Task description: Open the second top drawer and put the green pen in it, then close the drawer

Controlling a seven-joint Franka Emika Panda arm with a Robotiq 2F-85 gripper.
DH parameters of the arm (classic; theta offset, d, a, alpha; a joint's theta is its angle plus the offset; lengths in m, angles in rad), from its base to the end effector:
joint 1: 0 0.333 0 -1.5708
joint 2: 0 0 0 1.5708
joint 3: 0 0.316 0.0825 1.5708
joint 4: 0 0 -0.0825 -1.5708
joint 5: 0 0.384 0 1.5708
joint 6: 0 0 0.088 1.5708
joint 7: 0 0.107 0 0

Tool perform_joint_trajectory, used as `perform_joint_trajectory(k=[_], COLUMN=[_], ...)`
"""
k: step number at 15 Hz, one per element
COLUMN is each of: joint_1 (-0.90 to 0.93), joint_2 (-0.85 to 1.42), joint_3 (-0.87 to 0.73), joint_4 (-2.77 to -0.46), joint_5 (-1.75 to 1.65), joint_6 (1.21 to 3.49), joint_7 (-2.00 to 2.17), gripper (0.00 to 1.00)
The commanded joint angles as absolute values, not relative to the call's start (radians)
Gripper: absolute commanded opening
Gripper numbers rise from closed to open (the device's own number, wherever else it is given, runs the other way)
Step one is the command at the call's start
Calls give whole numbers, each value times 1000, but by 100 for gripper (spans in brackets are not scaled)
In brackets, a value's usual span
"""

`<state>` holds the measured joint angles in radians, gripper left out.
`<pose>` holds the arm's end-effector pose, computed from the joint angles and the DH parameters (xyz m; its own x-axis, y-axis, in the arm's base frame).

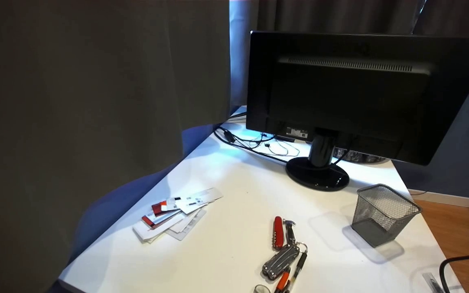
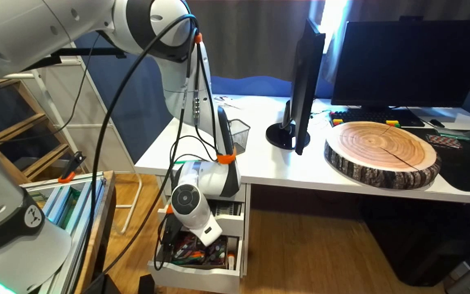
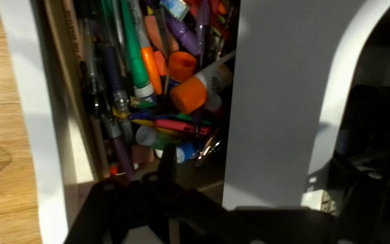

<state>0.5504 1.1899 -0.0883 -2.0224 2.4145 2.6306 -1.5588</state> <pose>0.3334 0.1258 -0.1463 0.9429 -0.3328 0.0105 -0.3020 -0.8681 -0.3939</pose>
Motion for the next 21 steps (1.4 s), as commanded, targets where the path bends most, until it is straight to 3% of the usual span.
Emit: perform_joint_trajectory(k=[1, 9, 21], joint_1=[560, 557, 540], joint_2=[1180, 1125, 709], joint_3=[-136, -165, -100], joint_4=[-2070, -2127, -2390], joint_5=[2392, 2376, 2095], joint_6=[2657, 2652, 2776], joint_7=[-1551, -1551, -1489], gripper=[100, 100, 100])
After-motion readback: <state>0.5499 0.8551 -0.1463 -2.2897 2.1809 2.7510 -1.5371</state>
